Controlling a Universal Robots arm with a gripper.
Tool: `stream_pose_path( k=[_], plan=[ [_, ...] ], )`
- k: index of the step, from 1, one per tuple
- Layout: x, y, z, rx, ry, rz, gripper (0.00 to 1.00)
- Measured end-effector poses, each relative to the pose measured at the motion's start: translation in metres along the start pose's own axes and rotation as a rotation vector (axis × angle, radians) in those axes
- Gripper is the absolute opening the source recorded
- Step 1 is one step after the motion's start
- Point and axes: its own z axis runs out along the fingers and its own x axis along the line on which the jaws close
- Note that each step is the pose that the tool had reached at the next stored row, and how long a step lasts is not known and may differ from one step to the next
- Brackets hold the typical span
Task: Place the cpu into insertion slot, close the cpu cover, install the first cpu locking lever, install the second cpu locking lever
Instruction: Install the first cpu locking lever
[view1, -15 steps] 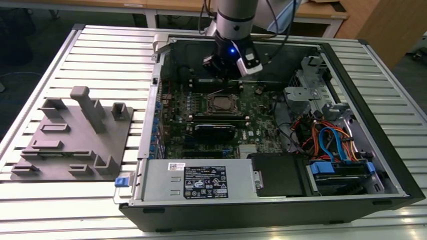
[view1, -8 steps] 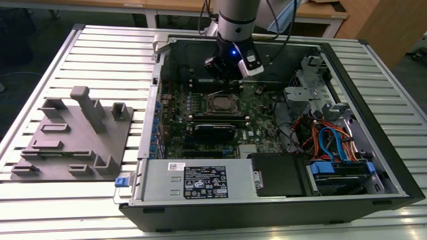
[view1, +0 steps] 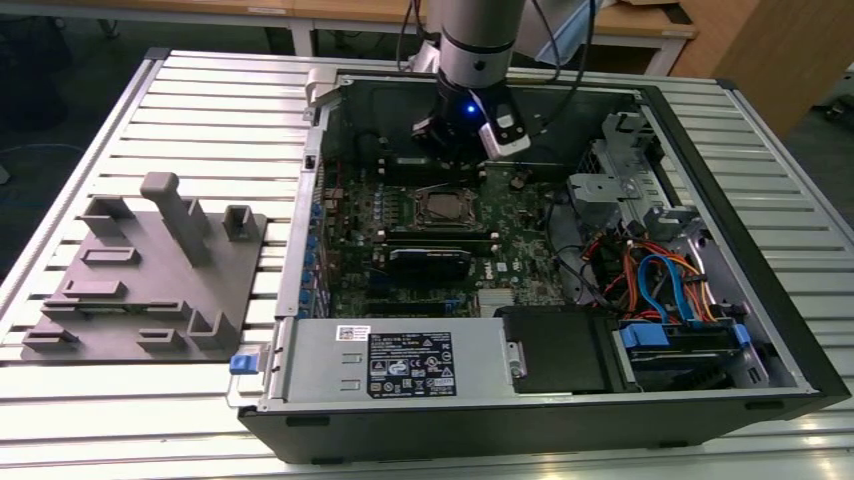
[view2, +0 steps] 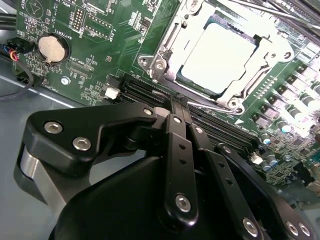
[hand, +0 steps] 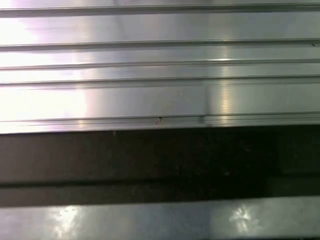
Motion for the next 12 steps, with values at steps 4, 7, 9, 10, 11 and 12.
stream_pose_path(
  k=[4,7,9,10,11,12],
  plan=[
    [-0.0017,-0.0002,0.0034,0.0000,0.0000,0.000,0.11],
    [-0.0023,-0.0004,0.0064,-0.0001,0.0000,0.000,0.11],
    [-0.0025,-0.0005,0.0077,-0.0001,-0.0001,0.000,0.11],
    [-0.0026,-0.0005,0.0082,0.0000,0.0000,0.000,0.11],
    [-0.0027,-0.0005,0.0087,0.0000,0.0000,0.000,0.11],
    [-0.0028,-0.0006,0.0088,0.0002,0.0001,0.000,0.11]
  ],
)
